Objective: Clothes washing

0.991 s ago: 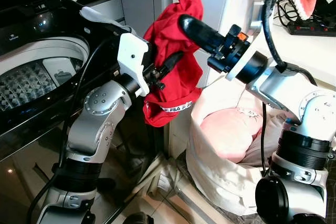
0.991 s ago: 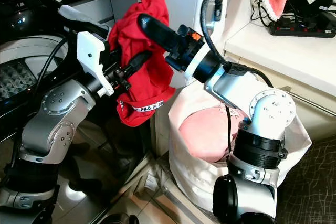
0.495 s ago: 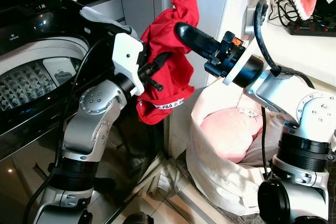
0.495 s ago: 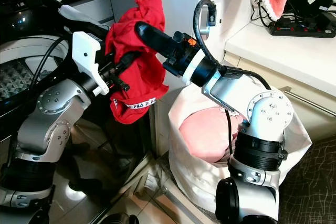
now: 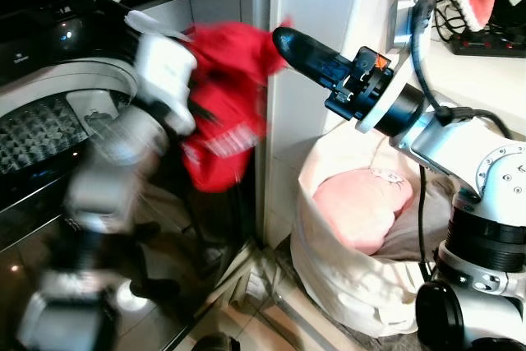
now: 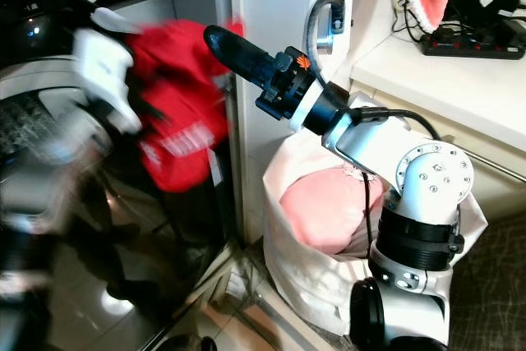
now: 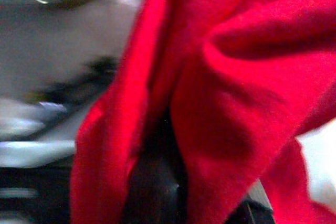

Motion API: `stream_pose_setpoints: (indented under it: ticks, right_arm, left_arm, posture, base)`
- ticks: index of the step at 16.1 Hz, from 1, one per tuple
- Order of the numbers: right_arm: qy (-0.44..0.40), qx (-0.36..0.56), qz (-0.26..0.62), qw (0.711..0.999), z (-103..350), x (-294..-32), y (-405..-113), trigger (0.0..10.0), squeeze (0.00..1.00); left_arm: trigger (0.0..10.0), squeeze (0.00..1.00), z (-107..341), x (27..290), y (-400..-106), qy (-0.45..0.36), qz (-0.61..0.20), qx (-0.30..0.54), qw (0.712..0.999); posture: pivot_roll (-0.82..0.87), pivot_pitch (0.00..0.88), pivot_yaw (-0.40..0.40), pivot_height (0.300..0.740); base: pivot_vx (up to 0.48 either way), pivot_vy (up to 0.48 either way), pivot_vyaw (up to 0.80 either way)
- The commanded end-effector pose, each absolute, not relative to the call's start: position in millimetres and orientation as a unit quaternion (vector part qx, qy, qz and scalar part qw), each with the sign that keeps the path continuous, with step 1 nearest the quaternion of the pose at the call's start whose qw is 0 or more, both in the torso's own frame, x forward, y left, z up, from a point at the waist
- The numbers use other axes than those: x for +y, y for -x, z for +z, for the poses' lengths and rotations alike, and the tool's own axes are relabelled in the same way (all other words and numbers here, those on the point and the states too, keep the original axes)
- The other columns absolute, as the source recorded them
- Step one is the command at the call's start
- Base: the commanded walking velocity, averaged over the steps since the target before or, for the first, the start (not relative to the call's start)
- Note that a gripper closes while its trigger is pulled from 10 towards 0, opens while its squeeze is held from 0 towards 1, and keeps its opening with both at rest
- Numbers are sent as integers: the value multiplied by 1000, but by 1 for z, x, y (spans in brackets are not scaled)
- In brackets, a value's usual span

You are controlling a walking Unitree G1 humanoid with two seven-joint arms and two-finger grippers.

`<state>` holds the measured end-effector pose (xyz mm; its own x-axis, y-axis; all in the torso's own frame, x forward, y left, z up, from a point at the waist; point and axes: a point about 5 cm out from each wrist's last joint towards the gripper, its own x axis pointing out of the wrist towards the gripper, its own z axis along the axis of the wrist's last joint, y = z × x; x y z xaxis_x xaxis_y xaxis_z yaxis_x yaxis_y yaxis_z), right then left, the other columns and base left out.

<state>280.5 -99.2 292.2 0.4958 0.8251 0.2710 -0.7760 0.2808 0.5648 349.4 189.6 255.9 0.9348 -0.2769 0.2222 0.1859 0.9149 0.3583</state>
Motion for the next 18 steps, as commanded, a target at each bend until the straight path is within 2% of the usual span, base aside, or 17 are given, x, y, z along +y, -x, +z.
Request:
stream_pose_setpoints:
  ticks: [1, 2, 4, 6, 7, 8, 9, 11, 13, 14, 18]
  right_arm:
    - [-308, 24, 501, 808, 294, -101, -277, 10000, 0]
    - [-297, 26, 503, 812, 292, -101, -275, 10000, 0]
    - [-253, 48, 506, 823, 283, -96, -272, 10000, 0]
    - [-190, 80, 504, 839, 270, -89, -270, 10000, 0]
    - [-144, 105, 493, 851, 257, -85, -270, 10000, 0]
    - [-125, 117, 475, 863, 245, -80, -273, 10000, 0]
    - [-123, 120, 465, 869, 241, -78, -274, 10000, 0]
    - [-103, 137, 476, 863, 231, -66, -264, 10000, 0]
    - [-101, 137, 490, 855, 230, -62, -258, 10000, 0]
    - [-100, 135, 498, 851, 229, -60, -254, 10000, 0]
    - [-100, 137, 498, 850, 225, -59, -253, 10000, 0]
  left_arm:
    - [0, 0, 287, 226, -353, -201, -8, -186, 962]
    - [0, 0, 310, 249, -353, -226, 60, -216, 948]
    - [0, 0, 345, 275, -349, -295, 144, -259, 909]
    - [0, 0, 357, 285, -353, -322, 164, -256, 897]
    - [0, 0, 348, 287, -363, -322, 148, -215, 910]
    - [4588, 0, 318, 290, -378, -317, 134, -133, 929]
    - [10000, 0, 300, 289, -383, -299, 123, -102, 941]
    - [10000, 0, 224, 286, -388, -255, 75, 85, 960]
    - [10000, 0, 215, 293, -386, -224, 105, 114, 962]
    - [10000, 1000, 215, 300, -385, -215, 127, 122, 961]
    - [10000, 1000, 220, 316, -380, -179, 149, 139, 963]
  posture:
    - [20, 0, 15, 740]
    - [23, 0, 7, 740]
    - [23, 0, 5, 740]
    - [14, 0, 15, 740]
    - [8, 0, 21, 740]
    - [8, 0, 22, 740]
    - [8, 0, 19, 740]
    - [-5, 0, 26, 740]
    - [-7, 0, 25, 740]
    - [-8, 0, 24, 740]
    - [19, 0, 5, 740]
  base:
    - [0, 0, 0]
    - [0, 0, 0]
    - [0, 0, 0]
    - [0, 0, 0]
    - [0, 0, 0]
    - [0, 0, 0]
    - [0, 0, 0]
    - [0, 0, 0]
    - [0, 0, 0]
    - [0, 0, 0]
    - [0, 0, 0]
